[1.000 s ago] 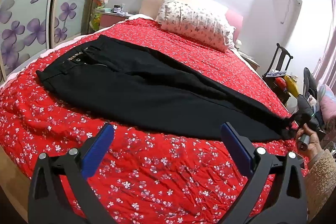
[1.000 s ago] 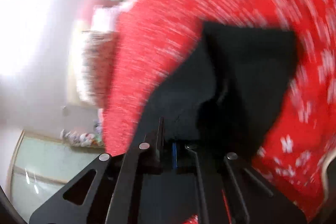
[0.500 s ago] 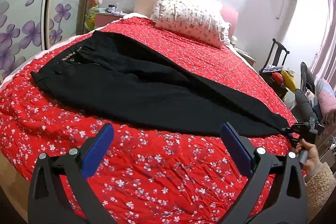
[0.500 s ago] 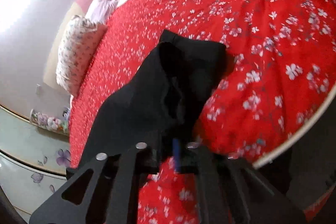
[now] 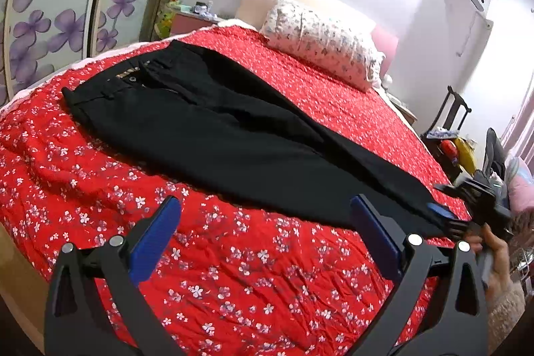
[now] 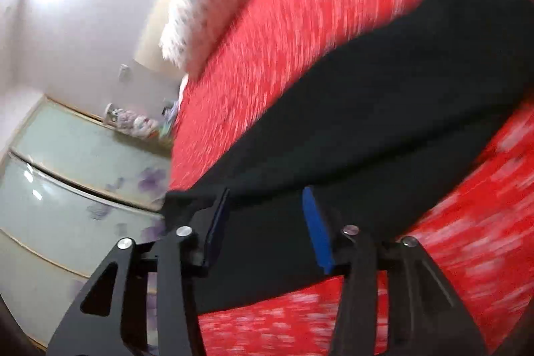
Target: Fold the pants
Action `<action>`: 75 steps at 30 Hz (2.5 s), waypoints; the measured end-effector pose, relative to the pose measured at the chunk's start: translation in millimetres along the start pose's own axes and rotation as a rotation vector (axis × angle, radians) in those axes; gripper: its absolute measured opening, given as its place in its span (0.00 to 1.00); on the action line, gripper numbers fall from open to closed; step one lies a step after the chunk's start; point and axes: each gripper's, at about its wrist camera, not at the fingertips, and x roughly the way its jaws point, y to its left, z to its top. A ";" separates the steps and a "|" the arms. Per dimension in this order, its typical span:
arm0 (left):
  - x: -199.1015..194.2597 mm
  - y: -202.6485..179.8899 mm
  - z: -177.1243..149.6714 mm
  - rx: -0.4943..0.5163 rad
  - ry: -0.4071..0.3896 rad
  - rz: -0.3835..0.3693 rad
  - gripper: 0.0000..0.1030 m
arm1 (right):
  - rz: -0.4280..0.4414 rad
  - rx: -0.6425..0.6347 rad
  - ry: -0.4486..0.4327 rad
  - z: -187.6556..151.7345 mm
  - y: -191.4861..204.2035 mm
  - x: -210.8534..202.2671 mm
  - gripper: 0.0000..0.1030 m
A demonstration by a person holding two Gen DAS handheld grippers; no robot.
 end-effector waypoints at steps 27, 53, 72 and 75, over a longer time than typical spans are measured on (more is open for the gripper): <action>149.9 55.5 166.9 -0.191 0.185 -0.005 0.98 | -0.076 -0.056 -0.399 -37.9 -25.4 25.5 0.06; 367.7 56.3 223.7 -0.282 0.296 0.312 0.04 | -0.004 -0.147 -0.368 -32.2 -20.0 38.6 0.07; 109.8 95.3 56.6 -0.391 0.123 0.164 0.04 | -0.098 -0.211 -0.280 -20.5 -14.0 -42.5 0.06; 108.5 106.7 33.9 -0.444 0.089 0.134 0.05 | -0.140 -0.188 -0.245 -27.9 -24.2 -42.7 0.06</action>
